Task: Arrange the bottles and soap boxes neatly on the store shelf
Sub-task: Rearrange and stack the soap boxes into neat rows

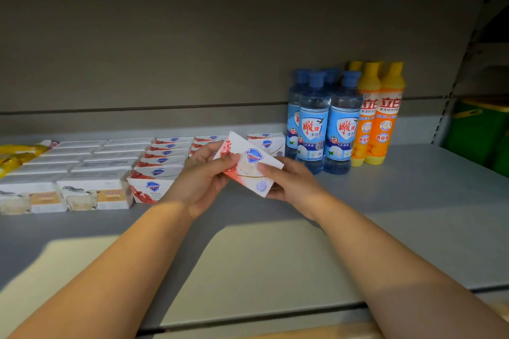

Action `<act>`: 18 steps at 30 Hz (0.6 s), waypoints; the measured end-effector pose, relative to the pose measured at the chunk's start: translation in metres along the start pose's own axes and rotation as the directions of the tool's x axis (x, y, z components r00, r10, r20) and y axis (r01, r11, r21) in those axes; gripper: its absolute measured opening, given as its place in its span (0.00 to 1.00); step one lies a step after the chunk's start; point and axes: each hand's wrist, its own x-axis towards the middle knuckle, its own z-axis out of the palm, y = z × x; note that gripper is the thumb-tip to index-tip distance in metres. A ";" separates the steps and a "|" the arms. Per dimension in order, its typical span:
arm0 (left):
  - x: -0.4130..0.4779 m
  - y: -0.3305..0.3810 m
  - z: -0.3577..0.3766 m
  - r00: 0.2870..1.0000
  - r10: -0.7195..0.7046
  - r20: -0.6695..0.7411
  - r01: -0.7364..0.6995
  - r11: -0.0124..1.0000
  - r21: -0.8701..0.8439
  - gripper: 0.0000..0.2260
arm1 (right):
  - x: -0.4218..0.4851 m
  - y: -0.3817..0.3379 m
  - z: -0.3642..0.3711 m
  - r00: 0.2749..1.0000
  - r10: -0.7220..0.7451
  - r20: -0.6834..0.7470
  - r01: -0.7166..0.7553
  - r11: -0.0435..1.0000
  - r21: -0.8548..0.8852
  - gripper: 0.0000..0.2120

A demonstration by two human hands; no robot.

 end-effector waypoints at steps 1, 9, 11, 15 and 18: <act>-0.001 0.001 -0.001 1.000 0.021 0.014 -0.022 0.999 0.035 0.16 | -0.001 0.000 -0.001 1.000 -0.024 0.015 0.024 1.000 -0.015 0.07; -0.003 0.007 -0.001 0.946 -0.308 0.101 0.322 0.924 -0.205 0.24 | -0.007 -0.004 -0.002 0.553 -0.795 0.248 0.658 0.234 -0.716 0.16; -0.002 0.007 -0.003 0.950 -0.305 0.067 0.312 0.920 -0.238 0.21 | -0.008 -0.006 0.006 0.421 -0.844 0.332 0.698 0.068 -0.713 0.16; 0.002 0.009 -0.009 0.892 -0.453 -0.008 0.447 0.884 -0.136 0.10 | -0.011 -0.009 0.020 0.407 -0.855 0.320 0.738 0.102 -0.667 0.22; 0.001 0.008 -0.014 0.806 -0.591 0.039 0.584 0.803 0.118 0.20 | -0.017 -0.009 0.025 0.602 -0.787 0.136 0.670 0.405 -0.622 0.27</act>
